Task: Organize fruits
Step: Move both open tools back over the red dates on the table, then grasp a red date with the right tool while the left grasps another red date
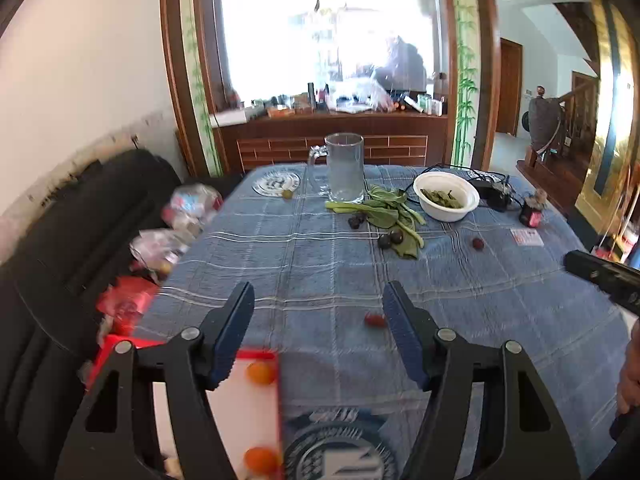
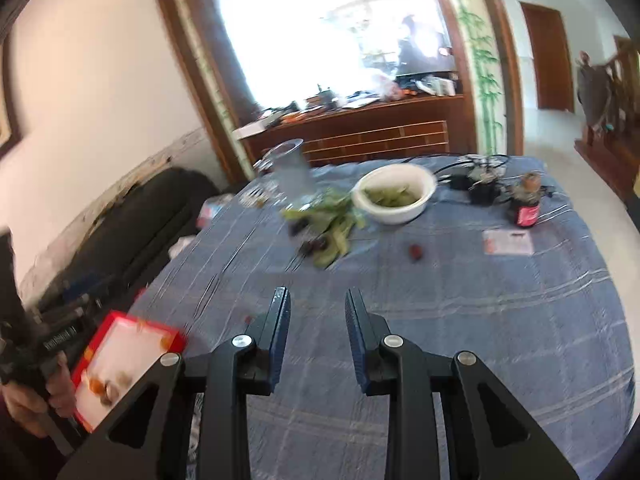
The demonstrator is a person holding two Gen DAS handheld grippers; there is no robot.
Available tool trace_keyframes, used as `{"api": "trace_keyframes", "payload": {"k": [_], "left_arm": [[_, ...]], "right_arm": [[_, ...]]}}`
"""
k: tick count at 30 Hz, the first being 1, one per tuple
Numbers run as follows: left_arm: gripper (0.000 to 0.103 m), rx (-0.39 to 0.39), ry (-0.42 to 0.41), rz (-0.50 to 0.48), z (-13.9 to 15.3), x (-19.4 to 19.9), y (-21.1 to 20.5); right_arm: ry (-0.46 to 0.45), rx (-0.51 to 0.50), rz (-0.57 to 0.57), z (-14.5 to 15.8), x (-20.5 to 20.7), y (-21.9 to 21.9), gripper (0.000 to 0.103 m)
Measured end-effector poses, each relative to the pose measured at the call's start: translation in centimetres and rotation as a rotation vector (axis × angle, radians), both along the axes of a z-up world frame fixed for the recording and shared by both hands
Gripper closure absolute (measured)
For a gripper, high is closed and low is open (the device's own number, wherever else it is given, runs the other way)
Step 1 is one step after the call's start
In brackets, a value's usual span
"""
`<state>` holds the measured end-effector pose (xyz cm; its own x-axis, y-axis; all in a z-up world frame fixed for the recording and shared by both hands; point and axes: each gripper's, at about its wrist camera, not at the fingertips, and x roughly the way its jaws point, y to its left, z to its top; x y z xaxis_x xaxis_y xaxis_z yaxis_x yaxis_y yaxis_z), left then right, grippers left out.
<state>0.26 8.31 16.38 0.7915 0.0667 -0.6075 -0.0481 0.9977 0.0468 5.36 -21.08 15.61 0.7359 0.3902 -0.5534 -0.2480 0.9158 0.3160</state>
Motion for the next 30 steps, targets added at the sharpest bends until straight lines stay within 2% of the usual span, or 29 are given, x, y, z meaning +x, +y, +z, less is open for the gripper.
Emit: {"api": "trace_keyframes", "payload": {"k": [2,6,12,15,19,24,26,28,30], "left_arm": [[0.035,-0.058,0.061,-0.006,-0.9,2.0,0.1],[0.035,-0.148,0.213,0.003,-5.5,4.9,-0.1],[0.035,-0.103,0.310,0.012,-10.1,6.1,-0.4],[0.035,-0.067,0.331,0.002,-11.1,6.5,-0.3],[0.035,-0.062,0.345,0.002,-11.7,7.0,0.2],[0.035,-0.059,0.375,-0.021,-12.4,7.3,0.3],[0.035,-0.058,0.375,-0.024,-12.4,7.4,0.2],[0.035,-0.068,0.378,-0.027,-12.3,7.3,0.2],[0.035,-0.075,0.374,-0.028,-12.2,7.1,0.1]], "right_arm": [[0.034,0.013,-0.028,-0.3,2.6,-1.7,0.072],[0.134,0.011,-0.100,-3.6,8.2,-3.8,0.072],[0.223,-0.094,-0.144,-10.0,14.6,-3.2,0.072],[0.227,-0.130,-0.121,-12.0,16.3,-2.0,0.072],[0.215,-0.191,-0.128,-14.0,17.5,-0.2,0.072],[0.197,-0.264,-0.122,-14.9,18.2,1.0,0.072],[0.194,-0.253,-0.113,-14.8,18.1,1.0,0.073],[0.198,-0.234,-0.115,-14.8,18.1,0.5,0.086],[0.202,-0.212,-0.113,-14.8,18.2,0.1,0.087]]}}
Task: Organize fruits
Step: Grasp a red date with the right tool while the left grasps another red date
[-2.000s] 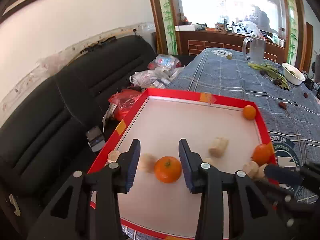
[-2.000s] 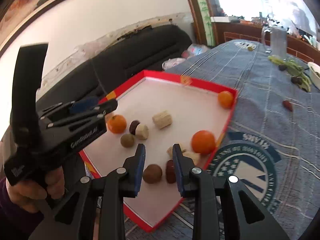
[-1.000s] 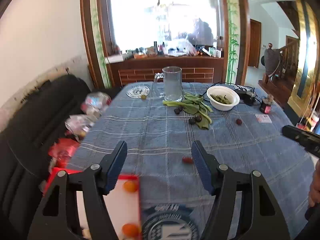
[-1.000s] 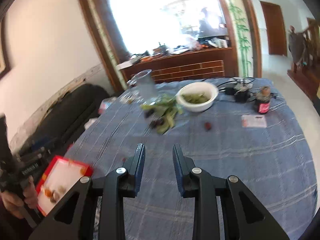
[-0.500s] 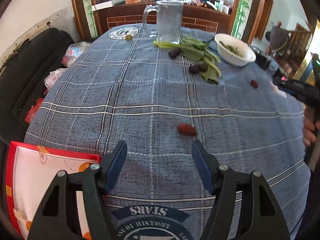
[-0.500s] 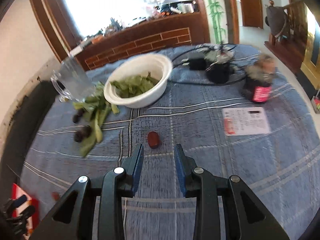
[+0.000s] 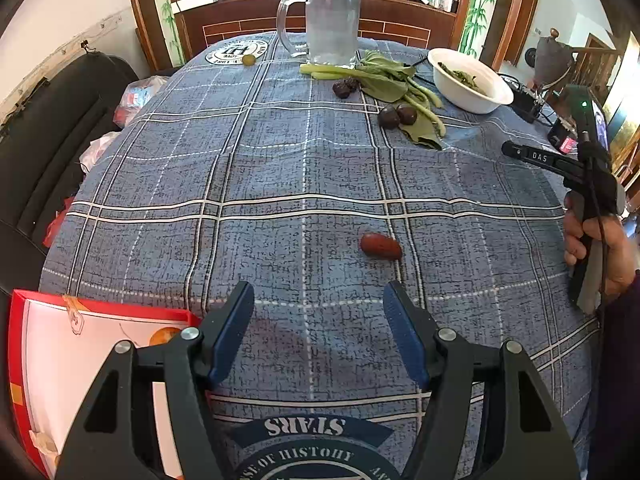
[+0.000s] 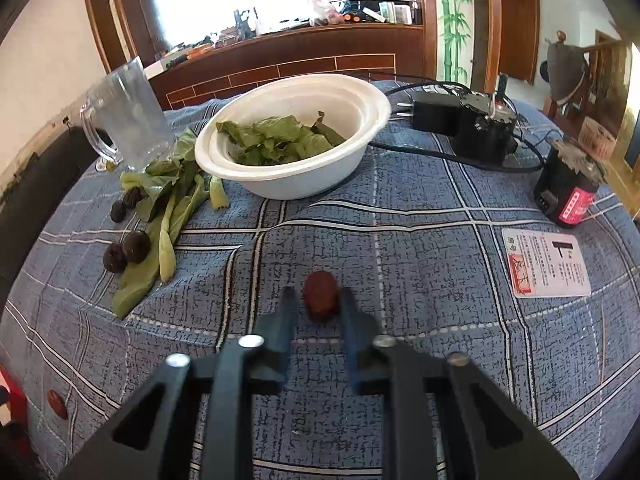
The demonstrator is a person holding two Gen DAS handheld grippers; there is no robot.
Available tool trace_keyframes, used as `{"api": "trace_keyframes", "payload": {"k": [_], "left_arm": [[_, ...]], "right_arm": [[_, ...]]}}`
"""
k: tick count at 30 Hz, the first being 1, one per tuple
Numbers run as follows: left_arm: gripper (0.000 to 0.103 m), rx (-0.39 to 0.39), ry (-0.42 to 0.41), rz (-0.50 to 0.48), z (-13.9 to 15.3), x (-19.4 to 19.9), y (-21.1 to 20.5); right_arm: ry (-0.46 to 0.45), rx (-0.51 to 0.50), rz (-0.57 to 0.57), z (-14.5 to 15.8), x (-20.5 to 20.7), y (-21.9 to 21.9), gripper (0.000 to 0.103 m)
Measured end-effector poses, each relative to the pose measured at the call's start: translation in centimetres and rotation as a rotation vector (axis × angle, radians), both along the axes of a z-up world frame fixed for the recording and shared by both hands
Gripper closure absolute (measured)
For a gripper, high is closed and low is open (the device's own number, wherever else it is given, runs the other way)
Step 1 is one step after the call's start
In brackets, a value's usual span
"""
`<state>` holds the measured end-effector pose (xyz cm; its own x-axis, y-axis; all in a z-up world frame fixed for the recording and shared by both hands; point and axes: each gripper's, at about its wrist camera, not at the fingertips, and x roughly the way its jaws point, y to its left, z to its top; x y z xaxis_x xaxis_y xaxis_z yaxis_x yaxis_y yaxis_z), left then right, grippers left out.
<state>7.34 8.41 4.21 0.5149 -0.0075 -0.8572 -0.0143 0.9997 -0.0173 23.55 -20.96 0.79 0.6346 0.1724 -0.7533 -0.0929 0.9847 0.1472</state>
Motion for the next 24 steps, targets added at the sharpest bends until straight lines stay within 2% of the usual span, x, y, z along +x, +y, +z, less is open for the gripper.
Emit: {"api": "trace_keyframes", "payload": {"k": [3,8,14,16,19,24], "left_arm": [[0.035,0.002,0.006,-0.004,0.0,-0.4,-0.3],[0.035,0.003,0.006,-0.003,0.2,-0.9,-0.6],[0.035,-0.024,-0.013,0.031,0.4,0.1,-0.7],[0.035,-0.051,-0.001,0.050,0.1,0.8,-0.9],[0.035,-0.152,0.055,0.115,-0.8,2.4,-0.7],[0.035,-0.274,0.151,0.237,-2.3,4.4,-0.4]], "right_arm": [[0.002,0.014,-0.010,0.0,0.0,-0.5,0.087],[0.038,0.133,-0.053,1.0,-1.9,-2.5,0.087],[0.093,0.302,-0.003,4.0,-9.3,-2.4,0.087],[0.111,0.348,0.033,4.3,-11.7,-1.4,0.087],[0.088,0.408,0.105,4.3,-15.2,0.2,0.087],[0.081,0.382,0.141,3.9,-15.6,1.2,0.087]]}}
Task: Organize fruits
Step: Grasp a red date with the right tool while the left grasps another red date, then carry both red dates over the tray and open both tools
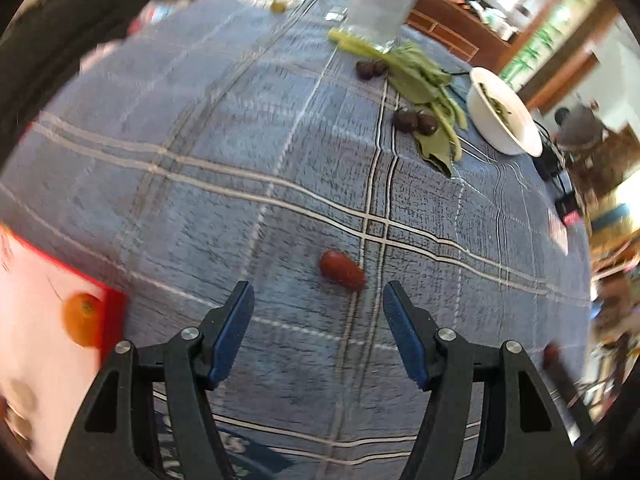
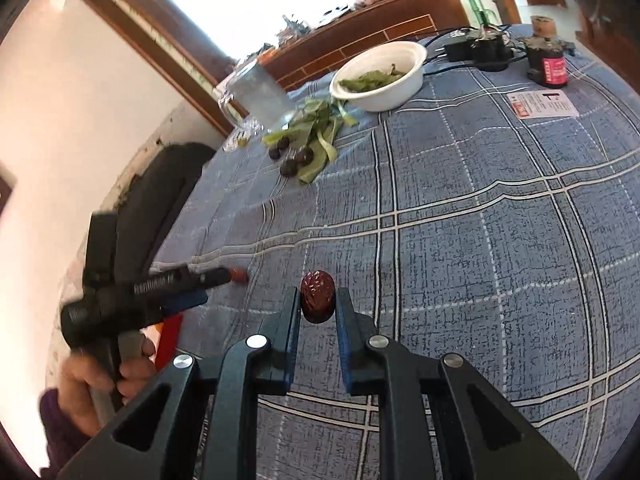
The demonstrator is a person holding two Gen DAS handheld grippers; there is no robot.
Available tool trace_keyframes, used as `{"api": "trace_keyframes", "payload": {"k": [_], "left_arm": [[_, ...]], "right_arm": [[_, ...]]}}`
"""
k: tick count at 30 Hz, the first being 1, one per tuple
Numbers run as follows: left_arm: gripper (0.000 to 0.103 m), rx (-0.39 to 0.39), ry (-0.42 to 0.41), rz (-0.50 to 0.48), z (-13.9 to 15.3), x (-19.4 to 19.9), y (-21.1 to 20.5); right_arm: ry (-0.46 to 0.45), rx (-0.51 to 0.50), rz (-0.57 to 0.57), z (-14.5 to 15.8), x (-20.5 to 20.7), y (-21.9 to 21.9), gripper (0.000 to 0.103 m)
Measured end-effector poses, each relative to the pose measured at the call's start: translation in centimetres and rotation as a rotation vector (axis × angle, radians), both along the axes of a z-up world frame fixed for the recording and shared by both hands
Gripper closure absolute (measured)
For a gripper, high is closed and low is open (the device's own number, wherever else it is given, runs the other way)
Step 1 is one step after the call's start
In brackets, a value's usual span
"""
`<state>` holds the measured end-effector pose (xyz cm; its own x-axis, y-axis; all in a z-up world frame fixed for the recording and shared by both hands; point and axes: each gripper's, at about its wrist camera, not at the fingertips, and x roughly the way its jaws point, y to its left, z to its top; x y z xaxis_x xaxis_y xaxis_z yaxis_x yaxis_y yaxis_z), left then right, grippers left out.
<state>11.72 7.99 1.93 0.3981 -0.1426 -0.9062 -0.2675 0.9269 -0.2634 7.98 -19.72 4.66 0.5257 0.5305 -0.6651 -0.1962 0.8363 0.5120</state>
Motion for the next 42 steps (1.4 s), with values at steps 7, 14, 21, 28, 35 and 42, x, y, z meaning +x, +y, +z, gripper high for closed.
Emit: {"api": "trace_keyframes", "payload": {"k": [7,14,21,28,35,42], "left_arm": [[0.036,-0.023,0.031,0.088,-1.0,0.9,-1.0],[0.054,0.076,0.030,0.075,-1.1,1.6,-2.5],[0.082,0.182,0.030,-0.015,-1.1,2.2,-4.3],[0.082,0.256,0.023,-0.118,-1.4,2.4,-7.0],[0.082,0.295,-0.004,-0.133,-1.6,2.4,-7.4],[0.083,0.262,-0.055,-0.116,-0.3,-0.4,-6.6]], "right_arm": [[0.013,-0.005,-0.031,-0.8,0.6,-1.3,0.087],[0.002,-0.010,-0.023,-0.7,0.0,-0.9,0.087],[0.001,-0.014,-0.040,-0.7,0.1,-1.4,0.087],[0.026,-0.004,-0.058,-1.1,0.6,-2.3,0.087],[0.031,-0.008,-0.067,-1.3,0.7,-2.4,0.087],[-0.041,-0.048,-0.077,-0.2,0.0,-2.2,0.087]]}}
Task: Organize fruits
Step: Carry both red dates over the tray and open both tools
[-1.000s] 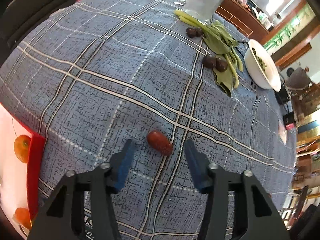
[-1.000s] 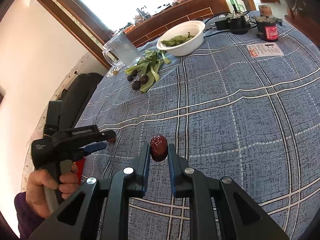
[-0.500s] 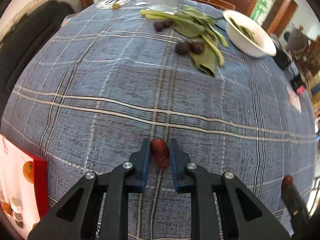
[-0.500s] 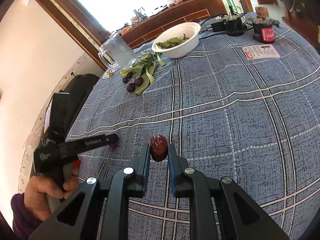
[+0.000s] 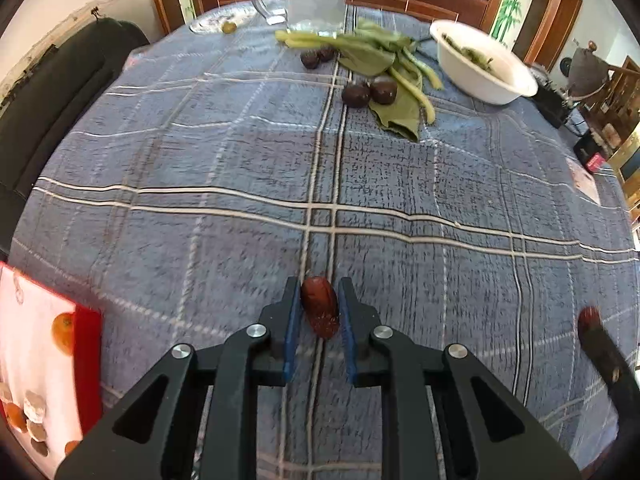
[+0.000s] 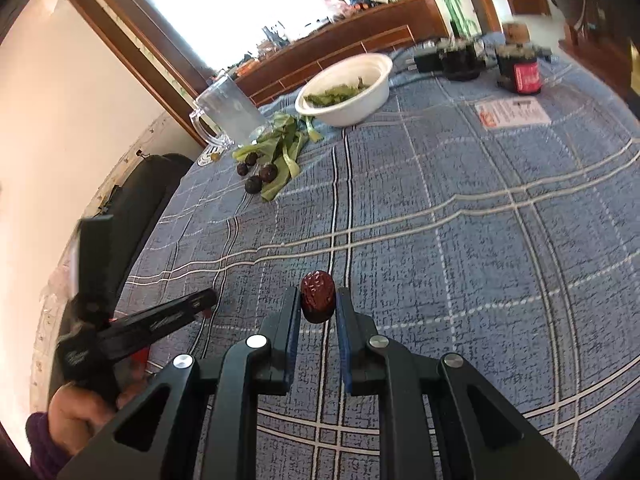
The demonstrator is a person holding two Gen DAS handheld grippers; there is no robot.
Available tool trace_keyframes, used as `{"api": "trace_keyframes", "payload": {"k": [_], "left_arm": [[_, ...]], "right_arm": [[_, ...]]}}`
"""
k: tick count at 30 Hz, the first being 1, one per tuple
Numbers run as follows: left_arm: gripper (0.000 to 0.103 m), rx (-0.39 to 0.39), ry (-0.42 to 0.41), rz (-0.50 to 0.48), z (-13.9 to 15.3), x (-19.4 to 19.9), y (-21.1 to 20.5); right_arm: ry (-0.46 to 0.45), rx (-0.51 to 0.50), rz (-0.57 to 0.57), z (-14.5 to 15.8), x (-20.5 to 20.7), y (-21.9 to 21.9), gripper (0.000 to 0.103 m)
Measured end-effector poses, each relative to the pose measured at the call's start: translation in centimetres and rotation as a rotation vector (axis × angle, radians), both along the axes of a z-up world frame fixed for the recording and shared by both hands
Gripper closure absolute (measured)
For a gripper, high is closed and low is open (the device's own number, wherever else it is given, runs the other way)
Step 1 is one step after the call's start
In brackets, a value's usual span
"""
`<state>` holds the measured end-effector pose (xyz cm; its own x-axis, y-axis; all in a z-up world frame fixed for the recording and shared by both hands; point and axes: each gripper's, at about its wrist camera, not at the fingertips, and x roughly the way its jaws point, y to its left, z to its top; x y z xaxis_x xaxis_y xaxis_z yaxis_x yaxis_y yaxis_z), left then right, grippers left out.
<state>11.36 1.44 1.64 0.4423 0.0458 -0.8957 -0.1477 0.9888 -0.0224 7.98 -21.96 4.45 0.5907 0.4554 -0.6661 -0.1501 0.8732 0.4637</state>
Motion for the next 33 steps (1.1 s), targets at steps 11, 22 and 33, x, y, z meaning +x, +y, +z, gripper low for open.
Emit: {"api": "trace_keyframes", "payload": {"k": [11,22,33], "left_arm": [[0.082,0.202,-0.404,-0.062,8.5,-14.1,1.3],[0.082,0.220,-0.502,0.039,10.2,-20.8,8.7],[0.082,0.225,-0.493,0.151,8.3,-23.9,15.1]], "right_arm": [[-0.196,-0.034,0.116,3.2,-3.8,4.3,0.087],[-0.203,0.057,0.307,4.3,-9.2,14.7,0.087],[-0.171,0.005,0.466,2.3,-12.6,24.0,0.088]]}}
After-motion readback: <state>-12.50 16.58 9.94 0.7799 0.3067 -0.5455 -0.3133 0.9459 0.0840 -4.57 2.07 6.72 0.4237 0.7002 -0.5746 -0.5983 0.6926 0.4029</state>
